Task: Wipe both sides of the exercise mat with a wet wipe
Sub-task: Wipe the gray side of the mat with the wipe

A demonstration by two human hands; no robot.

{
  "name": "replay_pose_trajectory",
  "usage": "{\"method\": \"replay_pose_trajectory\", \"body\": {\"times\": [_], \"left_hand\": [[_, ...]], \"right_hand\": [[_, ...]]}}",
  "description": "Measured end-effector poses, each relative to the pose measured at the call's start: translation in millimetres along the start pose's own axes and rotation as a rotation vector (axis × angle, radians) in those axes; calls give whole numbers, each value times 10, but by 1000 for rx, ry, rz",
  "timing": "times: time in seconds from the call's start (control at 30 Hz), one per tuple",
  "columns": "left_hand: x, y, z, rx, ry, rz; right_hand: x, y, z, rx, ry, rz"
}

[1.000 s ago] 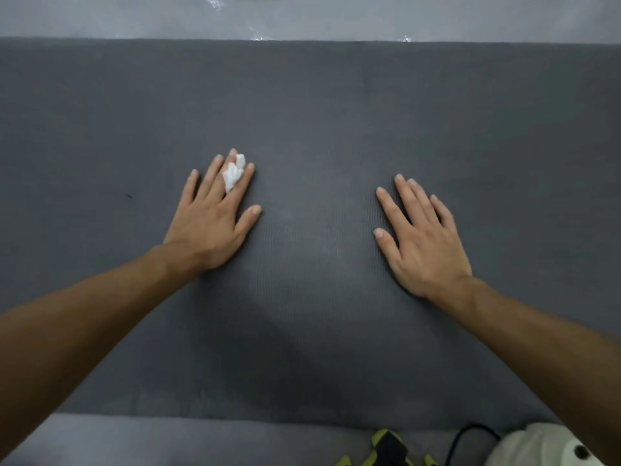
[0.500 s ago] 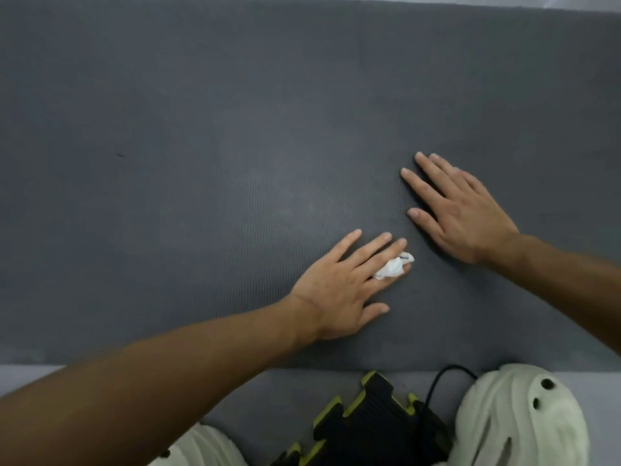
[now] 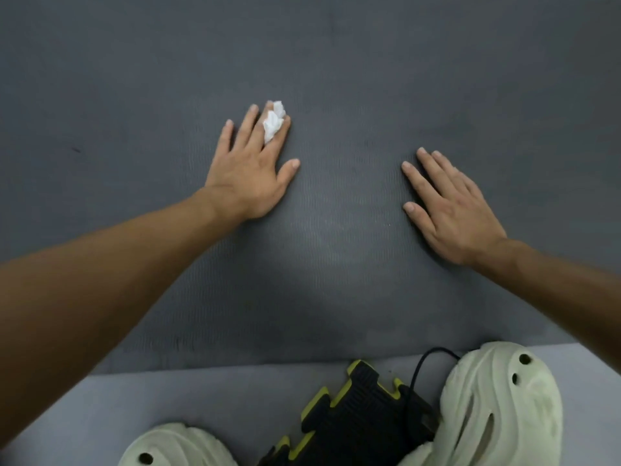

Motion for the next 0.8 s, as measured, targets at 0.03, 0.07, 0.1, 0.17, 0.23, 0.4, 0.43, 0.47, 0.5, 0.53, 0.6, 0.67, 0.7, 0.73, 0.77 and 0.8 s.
{"method": "replay_pose_trajectory", "body": {"times": [0.03,0.07,0.1,0.17,0.23,0.4,0.43,0.47,0.5,0.53,0.6,0.67,0.7,0.73,0.77,0.8], "left_hand": [[22,-13,115,0,-23,-1],[0,-36,273,14,-79,4],[-74,-78,455,36,-157,11],[-332,-198,821,58,-309,20],[-641,-331,1097,70,-419,-5],[-1158,-493,1113,153,-587,-50],[-1193,-480,1025,160,-606,-52],[-1223,-470,926,170,-623,-52],[-1251,-465,816,180,-634,-52],[-1279,-464,695,188,-639,-51],[-1341,-457,419,201,-624,-49],[-1398,-434,123,205,-577,-53],[-1423,-416,-32,205,-538,-53],[-1447,-398,-178,202,-494,-54],[-1468,-382,-312,197,-448,-55],[-1489,-368,-432,191,-403,-54]], "right_hand": [[2,6,10,-2,6,0],[5,12,20,-4,13,1],[7,12,24,-7,19,5],[3,0,18,-4,12,15],[0,-18,-1,8,-7,39],[24,-23,-60,20,-20,65],[36,-23,-69,26,-25,60],[52,-22,-82,37,-30,58],[81,-12,-103,46,-25,58],[129,8,-144,51,-6,59],[279,60,-290,51,63,52],[468,102,-495,50,133,35],[565,113,-620,51,163,24],[651,115,-751,50,192,14],[730,113,-884,53,222,6],[803,110,-1016,62,249,-2]]}}
Point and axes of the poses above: each hand's wrist, its own x-axis towards the middle knuckle, its own y-axis out of the back of the hand, z = x × y, the point moved 7 cm from there along x, towards the middle knuckle, and after that the axes turned 6 degrees about y, right-handed, at the moved point
